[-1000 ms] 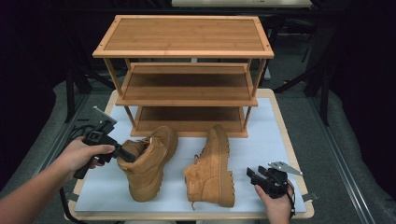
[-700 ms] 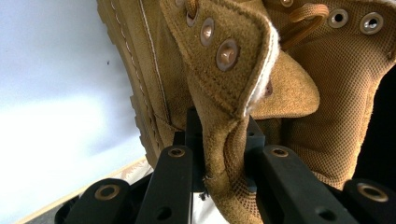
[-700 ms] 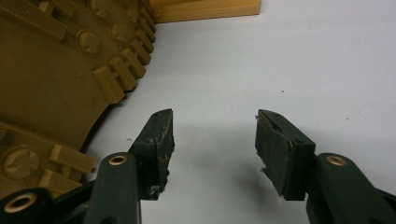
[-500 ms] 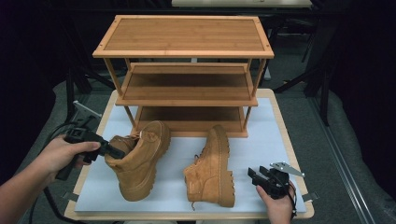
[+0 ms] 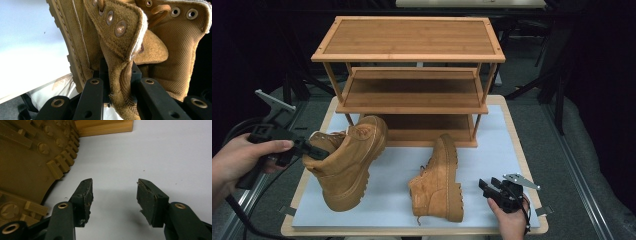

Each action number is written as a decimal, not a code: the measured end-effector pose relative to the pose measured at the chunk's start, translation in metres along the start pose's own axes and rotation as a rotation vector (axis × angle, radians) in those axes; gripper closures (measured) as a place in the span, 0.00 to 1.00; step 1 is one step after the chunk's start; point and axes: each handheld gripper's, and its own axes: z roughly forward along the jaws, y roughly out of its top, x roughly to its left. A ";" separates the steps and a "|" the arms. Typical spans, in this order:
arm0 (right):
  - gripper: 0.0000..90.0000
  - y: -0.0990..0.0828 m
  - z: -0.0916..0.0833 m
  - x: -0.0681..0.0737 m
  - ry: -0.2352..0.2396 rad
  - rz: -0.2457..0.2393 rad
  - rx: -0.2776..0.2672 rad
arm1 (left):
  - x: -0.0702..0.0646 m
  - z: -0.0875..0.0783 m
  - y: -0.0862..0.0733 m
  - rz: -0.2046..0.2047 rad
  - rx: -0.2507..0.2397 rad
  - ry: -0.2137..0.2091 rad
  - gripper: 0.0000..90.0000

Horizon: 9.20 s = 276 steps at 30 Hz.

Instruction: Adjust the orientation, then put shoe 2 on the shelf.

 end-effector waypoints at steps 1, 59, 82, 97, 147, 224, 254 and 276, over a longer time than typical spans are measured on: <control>0.51 0.000 -0.001 0.000 -0.002 0.004 0.011 | -0.002 -0.004 0.000 0.009 -0.004 -0.010 0.89; 0.52 -0.002 0.004 -0.003 0.015 0.002 0.004 | -0.043 0.070 0.119 0.110 -0.352 0.058 0.87; 0.52 -0.002 0.003 -0.003 0.016 0.001 0.006 | -0.055 0.052 0.099 0.204 -0.382 0.144 0.64; 0.53 0.005 -0.004 0.010 0.058 -0.041 0.028 | -0.034 0.015 0.053 0.249 -0.422 0.099 0.67; 0.94 0.080 -0.005 0.106 0.237 -0.285 0.182 | 0.143 0.163 -0.024 0.209 -0.374 0.090 0.68; 1.00 0.050 0.002 -0.010 0.078 0.022 0.281 | 0.149 0.163 -0.034 0.203 -0.410 0.115 0.61; 0.74 0.145 -0.032 0.025 -0.056 -0.133 0.843 | 0.152 0.166 -0.034 0.210 -0.408 0.110 0.58; 0.87 0.162 -0.031 0.059 -0.012 -0.144 0.862 | 0.153 0.164 -0.035 0.201 -0.417 0.106 0.58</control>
